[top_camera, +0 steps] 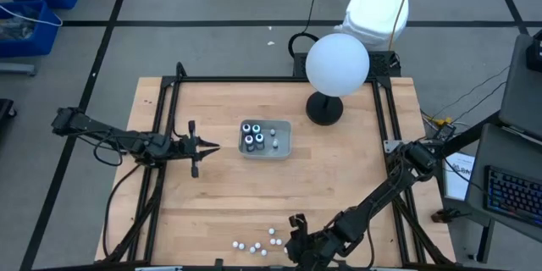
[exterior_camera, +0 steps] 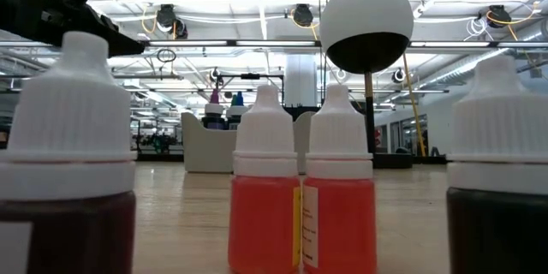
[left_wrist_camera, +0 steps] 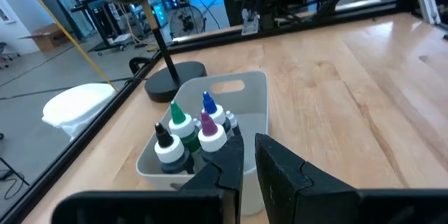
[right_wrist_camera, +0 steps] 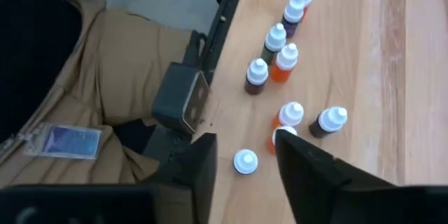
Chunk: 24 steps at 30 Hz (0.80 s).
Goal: Pick & Place food coloring
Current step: Put the small red food coloring bottle into the gray bin
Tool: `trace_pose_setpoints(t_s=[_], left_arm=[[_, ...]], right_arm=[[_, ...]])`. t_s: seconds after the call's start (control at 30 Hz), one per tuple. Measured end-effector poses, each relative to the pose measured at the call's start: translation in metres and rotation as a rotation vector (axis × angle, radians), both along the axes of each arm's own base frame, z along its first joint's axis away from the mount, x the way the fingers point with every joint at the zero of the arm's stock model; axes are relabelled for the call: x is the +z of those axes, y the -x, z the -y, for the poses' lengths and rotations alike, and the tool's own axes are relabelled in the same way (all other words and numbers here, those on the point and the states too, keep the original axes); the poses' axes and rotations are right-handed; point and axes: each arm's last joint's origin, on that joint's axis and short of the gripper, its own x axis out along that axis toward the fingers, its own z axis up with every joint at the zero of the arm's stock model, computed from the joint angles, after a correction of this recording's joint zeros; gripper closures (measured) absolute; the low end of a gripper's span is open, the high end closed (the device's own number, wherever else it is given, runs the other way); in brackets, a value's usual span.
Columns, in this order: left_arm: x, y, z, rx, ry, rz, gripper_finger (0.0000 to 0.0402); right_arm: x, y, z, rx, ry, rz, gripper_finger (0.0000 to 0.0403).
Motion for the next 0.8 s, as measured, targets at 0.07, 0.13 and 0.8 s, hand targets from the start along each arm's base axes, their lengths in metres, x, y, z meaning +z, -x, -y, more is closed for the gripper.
trace_pose_setpoints(t_s=[0.07, 0.13, 0.8], left_arm=[[-0.001, 0.0, 0.0, 0.0, -0.004, -0.014, 0.0355], [-0.002, 0.0, 0.0, 0.0, -0.006, -0.021, 0.0355], [-0.002, 0.0, 0.0, 0.0, -0.006, -0.022, 0.0355]], right_arm=[[0.0, 0.0, 0.0, 0.008, 0.007, 0.002, 0.0239], [-0.003, 0.001, 0.0, 0.015, 0.013, 0.006, 0.0228], [-0.031, 0.011, 0.002, 0.182, 0.138, 0.072, 0.0234]])
